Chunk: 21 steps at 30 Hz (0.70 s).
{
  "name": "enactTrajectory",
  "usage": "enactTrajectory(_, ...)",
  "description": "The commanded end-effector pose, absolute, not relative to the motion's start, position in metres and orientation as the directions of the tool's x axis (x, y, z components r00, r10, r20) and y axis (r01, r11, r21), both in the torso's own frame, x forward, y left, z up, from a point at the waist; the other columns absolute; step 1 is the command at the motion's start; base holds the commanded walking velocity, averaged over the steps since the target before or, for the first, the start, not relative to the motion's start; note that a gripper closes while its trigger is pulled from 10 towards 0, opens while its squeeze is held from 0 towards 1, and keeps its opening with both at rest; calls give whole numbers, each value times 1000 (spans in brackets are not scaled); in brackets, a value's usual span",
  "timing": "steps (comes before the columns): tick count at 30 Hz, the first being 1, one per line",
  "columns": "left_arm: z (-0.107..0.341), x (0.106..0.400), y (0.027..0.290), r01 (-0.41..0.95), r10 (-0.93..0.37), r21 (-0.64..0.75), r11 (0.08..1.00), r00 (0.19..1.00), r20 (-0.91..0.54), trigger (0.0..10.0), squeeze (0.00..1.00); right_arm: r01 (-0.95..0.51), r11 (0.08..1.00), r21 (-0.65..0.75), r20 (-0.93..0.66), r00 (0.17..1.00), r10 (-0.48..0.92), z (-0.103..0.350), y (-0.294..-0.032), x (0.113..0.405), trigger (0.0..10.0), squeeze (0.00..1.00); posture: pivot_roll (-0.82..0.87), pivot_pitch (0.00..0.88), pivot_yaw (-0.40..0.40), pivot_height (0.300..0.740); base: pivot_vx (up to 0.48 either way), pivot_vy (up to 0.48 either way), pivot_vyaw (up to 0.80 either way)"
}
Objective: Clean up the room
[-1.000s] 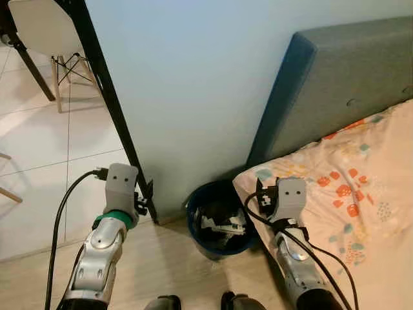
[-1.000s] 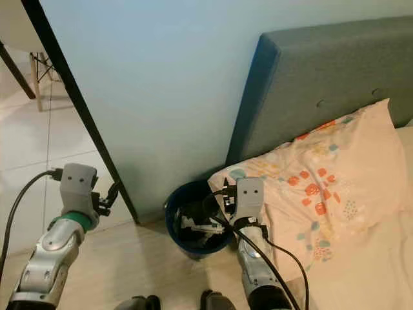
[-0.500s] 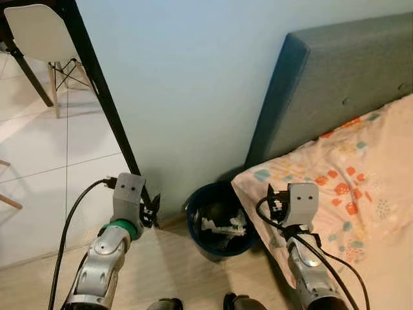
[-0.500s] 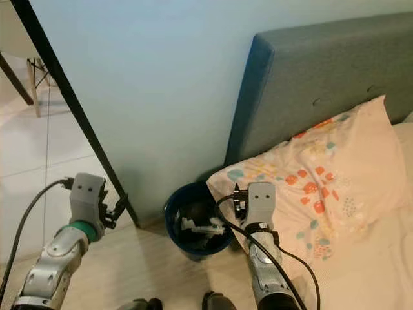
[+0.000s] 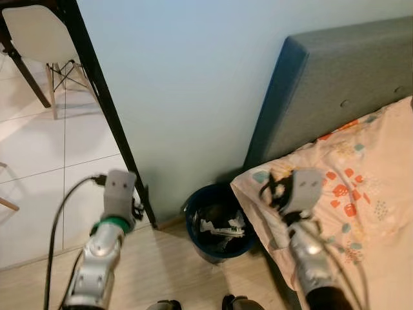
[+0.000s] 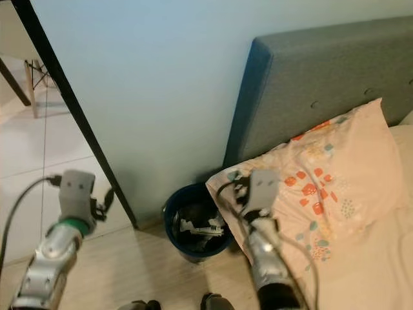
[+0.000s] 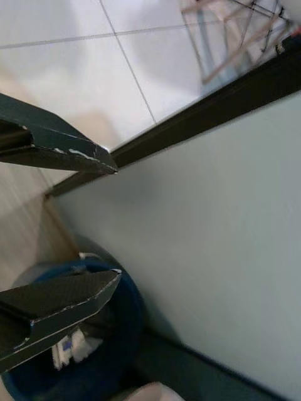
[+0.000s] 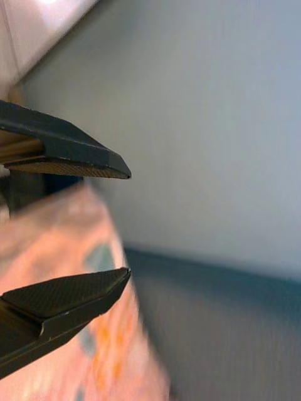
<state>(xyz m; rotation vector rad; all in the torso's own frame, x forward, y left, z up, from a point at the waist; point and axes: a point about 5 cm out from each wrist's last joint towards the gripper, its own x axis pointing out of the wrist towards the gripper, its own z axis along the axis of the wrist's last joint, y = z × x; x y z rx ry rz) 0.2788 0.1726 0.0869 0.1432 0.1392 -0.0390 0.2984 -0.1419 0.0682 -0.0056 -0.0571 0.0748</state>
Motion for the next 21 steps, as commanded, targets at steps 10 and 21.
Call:
enactTrajectory(10, 64, 265, 171, 65, -31, 195, 979, 985, -171, 10000, 0, -96, 995, -2, -55, 994, 95, 37, -127, 281, 10000, 0, 8, 53, 56, 740, 0, 0, 0)
enactTrajectory(21, 61, 262, 175, 52, -13, 206, 977, 982, -188, 10000, 0, -89, 996, -13, -47, 995, 88, 44, -131, 290, 10000, 0, 13, 52, 47, 740, 0, 0, 0)
